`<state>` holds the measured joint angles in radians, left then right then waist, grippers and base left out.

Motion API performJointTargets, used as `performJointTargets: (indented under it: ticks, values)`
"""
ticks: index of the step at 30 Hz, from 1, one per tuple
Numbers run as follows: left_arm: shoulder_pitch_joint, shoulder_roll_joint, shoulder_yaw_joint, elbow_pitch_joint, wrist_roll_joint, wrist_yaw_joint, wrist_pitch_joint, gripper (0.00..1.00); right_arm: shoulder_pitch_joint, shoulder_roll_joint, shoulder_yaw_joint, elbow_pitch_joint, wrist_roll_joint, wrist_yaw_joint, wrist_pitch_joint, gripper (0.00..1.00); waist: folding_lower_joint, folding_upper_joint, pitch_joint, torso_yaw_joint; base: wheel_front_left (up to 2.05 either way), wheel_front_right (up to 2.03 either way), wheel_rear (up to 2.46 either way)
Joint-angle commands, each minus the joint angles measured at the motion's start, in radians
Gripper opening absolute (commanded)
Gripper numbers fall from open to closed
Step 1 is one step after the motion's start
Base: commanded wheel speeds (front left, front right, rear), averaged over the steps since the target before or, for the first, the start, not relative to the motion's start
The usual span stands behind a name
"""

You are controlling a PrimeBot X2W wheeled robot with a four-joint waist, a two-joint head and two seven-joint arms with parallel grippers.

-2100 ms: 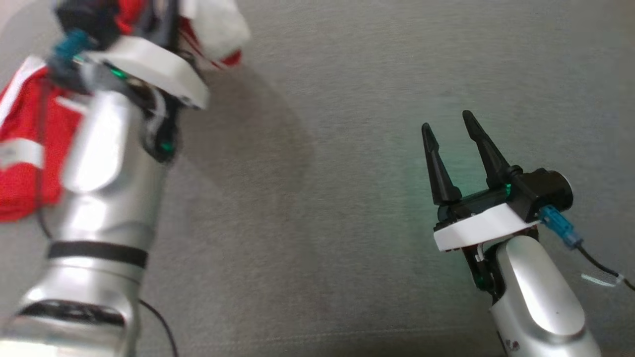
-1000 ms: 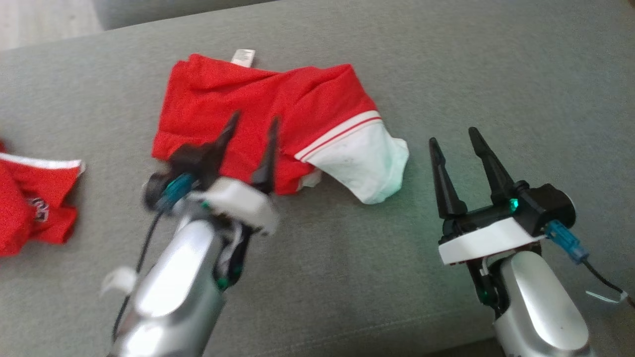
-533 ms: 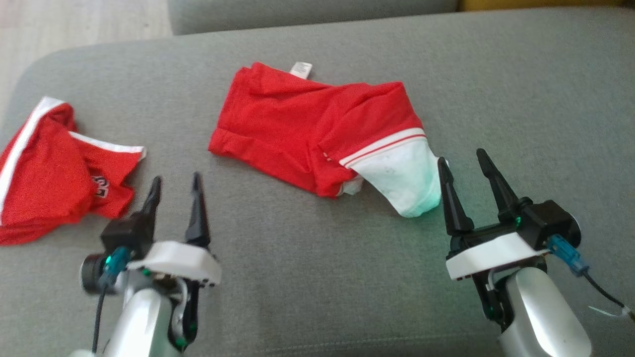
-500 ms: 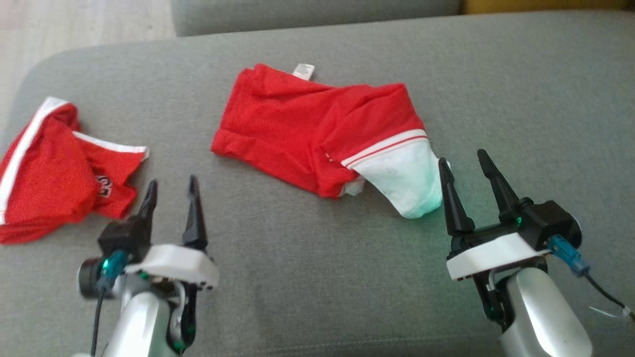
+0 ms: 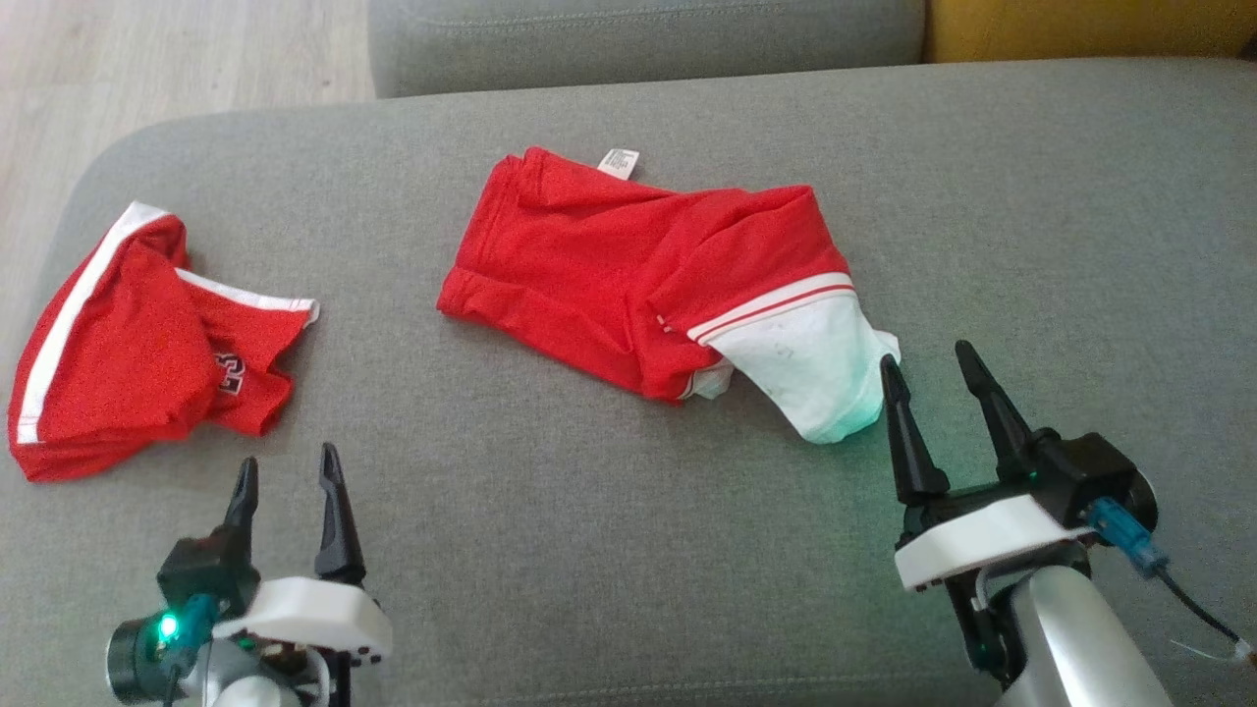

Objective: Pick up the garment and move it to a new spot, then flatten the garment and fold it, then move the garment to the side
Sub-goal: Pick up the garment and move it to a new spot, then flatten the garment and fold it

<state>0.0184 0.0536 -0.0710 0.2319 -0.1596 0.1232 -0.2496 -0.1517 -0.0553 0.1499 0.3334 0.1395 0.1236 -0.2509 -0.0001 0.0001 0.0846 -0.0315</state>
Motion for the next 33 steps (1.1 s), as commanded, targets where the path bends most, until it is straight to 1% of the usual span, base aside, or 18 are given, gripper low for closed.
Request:
performJointTargets:
  ticks: [1, 7, 14, 18, 28, 33]
  values:
    - [-0.035, 0.0, 0.031, -0.038, 0.008, -0.001, -0.012, 1.0, -0.019, 0.005, 0.02, -0.025, -0.002, 0.007, -0.011, 1.0, 0.0001, -0.0001, 0.007, 0.001, 0.0, 0.0, 0.0]
    - [-0.055, -0.003, -0.001, -0.038, -0.012, -0.013, -0.012, 1.0, -0.032, 0.005, 0.052, 0.046, -0.041, 0.007, -0.011, 1.0, 0.0001, -0.0001, 0.045, 0.016, 0.0, 0.0, 0.0]
    - [-0.07, -0.003, -0.048, -0.023, -0.032, -0.011, -0.012, 1.0, -0.055, 0.005, 0.105, 0.145, -0.063, 0.007, -0.011, 1.0, 0.0001, -0.0001, 0.072, 0.039, 0.0, 0.0, 0.0]
    - [-0.078, -0.003, -0.059, -0.018, -0.031, -0.014, -0.012, 1.0, -0.067, 0.005, 0.115, 0.147, -0.083, 0.007, -0.011, 1.0, 0.0001, -0.0001, 0.082, 0.047, 0.0, 0.0, 0.0]
    - [-0.121, -0.003, -0.068, -0.015, -0.045, -0.033, -0.012, 1.0, -0.111, 0.005, 0.075, 0.169, -0.193, 0.007, -0.011, 1.0, 0.0001, -0.0001, 0.123, 0.066, 0.0, 0.0, 0.0]
    - [-0.133, -0.003, -0.076, -0.012, -0.06, -0.037, -0.012, 1.0, -0.132, 0.005, 0.075, 0.186, -0.23, 0.007, -0.011, 1.0, 0.0001, -0.0001, 0.143, 0.072, 0.0, 0.0, 0.0]
